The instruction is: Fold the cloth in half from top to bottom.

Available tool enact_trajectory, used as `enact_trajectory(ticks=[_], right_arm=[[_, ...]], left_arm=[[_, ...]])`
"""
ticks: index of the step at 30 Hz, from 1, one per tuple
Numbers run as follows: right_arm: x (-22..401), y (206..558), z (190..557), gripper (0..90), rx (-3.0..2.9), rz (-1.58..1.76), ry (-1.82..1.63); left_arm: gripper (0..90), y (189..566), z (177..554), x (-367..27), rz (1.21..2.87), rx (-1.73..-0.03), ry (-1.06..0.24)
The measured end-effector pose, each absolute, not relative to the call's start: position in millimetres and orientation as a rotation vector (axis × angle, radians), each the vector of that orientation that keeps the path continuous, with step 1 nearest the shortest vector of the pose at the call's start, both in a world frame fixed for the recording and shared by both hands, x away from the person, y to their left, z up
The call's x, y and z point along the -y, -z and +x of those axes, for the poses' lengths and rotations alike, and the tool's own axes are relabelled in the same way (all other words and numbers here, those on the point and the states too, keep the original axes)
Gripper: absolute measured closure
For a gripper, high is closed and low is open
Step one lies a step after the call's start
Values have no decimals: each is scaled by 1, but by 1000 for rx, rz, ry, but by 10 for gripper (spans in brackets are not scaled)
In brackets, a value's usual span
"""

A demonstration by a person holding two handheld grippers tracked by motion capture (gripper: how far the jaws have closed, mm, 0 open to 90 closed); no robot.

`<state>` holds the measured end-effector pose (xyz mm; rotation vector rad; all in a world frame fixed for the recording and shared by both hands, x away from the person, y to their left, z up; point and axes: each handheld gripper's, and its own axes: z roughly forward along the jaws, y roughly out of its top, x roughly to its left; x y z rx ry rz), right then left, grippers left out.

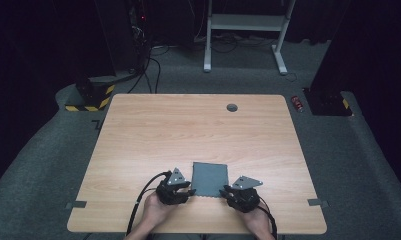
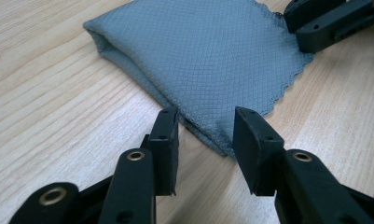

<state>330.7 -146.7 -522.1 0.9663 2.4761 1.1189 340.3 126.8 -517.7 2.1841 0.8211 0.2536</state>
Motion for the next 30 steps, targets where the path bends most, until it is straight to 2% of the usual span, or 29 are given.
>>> enact_trajectory(ticks=[4, 13, 21, 30], right_arm=[[146, 521, 332, 703, -2478, 974, -1121], [145, 508, 357, 791, -2392, 1058, -1162], [132, 508, 393, 824, -2354, 1134, -1157], [128, 520, 415, 828, -2384, 1182, -1083]], left_arm=[[578, 512, 344, -130, 2149, -846, -267], [552, 495, 378, -122, 2080, -911, -324], [570, 503, 397, -96, 2157, -865, -332], [567, 516, 403, -111, 2195, -915, -330]])
